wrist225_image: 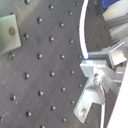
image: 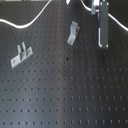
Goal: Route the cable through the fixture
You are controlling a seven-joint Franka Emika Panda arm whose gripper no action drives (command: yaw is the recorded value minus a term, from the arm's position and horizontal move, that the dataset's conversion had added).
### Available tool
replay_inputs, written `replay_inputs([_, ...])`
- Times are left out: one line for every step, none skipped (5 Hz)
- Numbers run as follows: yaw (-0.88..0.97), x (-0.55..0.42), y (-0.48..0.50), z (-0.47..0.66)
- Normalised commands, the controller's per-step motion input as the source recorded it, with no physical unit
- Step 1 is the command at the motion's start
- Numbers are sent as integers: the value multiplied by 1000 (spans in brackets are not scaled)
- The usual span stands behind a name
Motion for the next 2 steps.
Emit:
replay_inputs([117,-128,-264,10])
replay_inputs([177,-275,-206,11])
